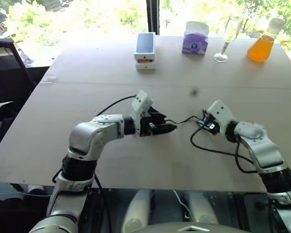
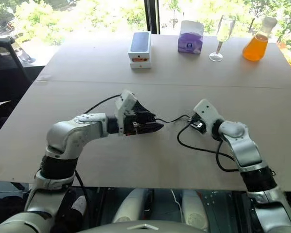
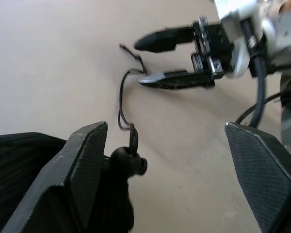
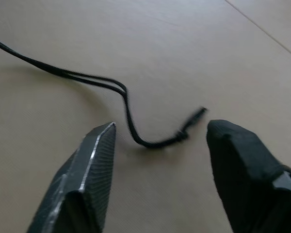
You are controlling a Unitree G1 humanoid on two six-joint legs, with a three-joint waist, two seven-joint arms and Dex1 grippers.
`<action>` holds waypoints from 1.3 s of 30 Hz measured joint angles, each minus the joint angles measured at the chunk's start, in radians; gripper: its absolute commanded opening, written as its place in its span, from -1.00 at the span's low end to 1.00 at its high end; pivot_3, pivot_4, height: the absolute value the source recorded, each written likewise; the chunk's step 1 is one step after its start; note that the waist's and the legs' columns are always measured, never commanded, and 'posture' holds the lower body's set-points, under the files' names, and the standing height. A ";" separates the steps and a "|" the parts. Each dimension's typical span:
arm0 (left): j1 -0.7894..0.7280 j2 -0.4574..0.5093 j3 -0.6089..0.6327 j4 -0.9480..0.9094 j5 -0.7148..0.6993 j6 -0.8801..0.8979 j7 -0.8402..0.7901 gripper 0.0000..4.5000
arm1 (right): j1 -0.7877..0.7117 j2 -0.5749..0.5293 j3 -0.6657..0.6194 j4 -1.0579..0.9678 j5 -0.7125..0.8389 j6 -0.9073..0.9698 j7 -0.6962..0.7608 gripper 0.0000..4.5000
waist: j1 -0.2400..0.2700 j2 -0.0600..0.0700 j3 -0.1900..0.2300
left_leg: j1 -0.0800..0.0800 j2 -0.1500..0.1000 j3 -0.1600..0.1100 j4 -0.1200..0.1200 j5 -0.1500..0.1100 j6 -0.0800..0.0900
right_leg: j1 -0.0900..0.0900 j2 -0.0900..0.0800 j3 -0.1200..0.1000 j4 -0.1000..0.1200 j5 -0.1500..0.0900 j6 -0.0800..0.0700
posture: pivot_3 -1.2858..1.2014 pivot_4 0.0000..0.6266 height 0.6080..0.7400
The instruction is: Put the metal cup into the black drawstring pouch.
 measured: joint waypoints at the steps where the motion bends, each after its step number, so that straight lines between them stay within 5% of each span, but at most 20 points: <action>1: 0.002 0.002 0.049 -0.003 -0.032 0.021 0.007 0.65 | 0.026 -0.019 -0.027 -0.023 0.007 0.004 0.003 0.39 | 0.001 0.000 0.000 | 0.000 0.000 0.000 0.000 0.000 0.000 | 0.000 0.000 0.000 0.000 0.000 0.000 | 0.03 -0.52 1.00; 5: -0.034 -0.045 0.236 0.058 -0.105 0.048 0.145 0.65 | 0.160 -0.051 -0.160 -0.147 0.072 0.032 0.012 0.39 | 0.013 0.000 0.000 | 0.002 0.000 -0.001 0.000 0.000 0.000 | 0.002 0.000 0.000 0.001 0.000 0.000 | 0.03 -0.52 1.00; 9: -0.079 -0.082 0.320 0.183 0.048 -0.260 0.276 0.65 | 0.271 -0.038 -0.245 -0.253 0.209 0.077 0.058 0.98 | 0.016 -0.001 0.000 | 0.002 0.000 0.001 0.001 0.000 0.000 | 0.003 0.000 0.001 0.000 0.000 0.000 | 0.03 -0.52 1.00; 13: -0.023 -0.080 0.311 0.191 0.094 -0.377 0.280 0.65 | 0.303 -0.006 -0.261 -0.314 0.261 0.075 0.047 0.98 | 0.016 -0.001 0.000 | 0.002 0.000 0.001 0.001 0.000 0.000 | 0.003 -0.001 0.001 0.000 0.000 0.000 | 0.03 -0.52 1.00; 24: 0.531 0.080 0.283 -0.171 0.055 -0.453 0.050 0.65 | 0.514 -0.004 -0.378 -0.298 0.332 -0.101 0.122 0.98 | 0.020 0.000 -0.001 | 0.003 0.001 0.000 -0.001 -0.001 0.001 | 0.004 -0.007 0.002 -0.004 0.000 -0.001 | 0.03 -0.52 1.00; 39: 0.787 0.000 0.361 -0.269 0.064 -0.610 0.139 0.65 | 0.521 0.011 -0.446 -0.175 0.312 -0.263 0.056 0.98 | 0.044 0.001 -0.002 | 0.002 0.003 0.000 -0.001 -0.001 0.001 | 0.005 -0.007 0.001 -0.009 0.000 -0.002 | 0.03 -0.52 1.00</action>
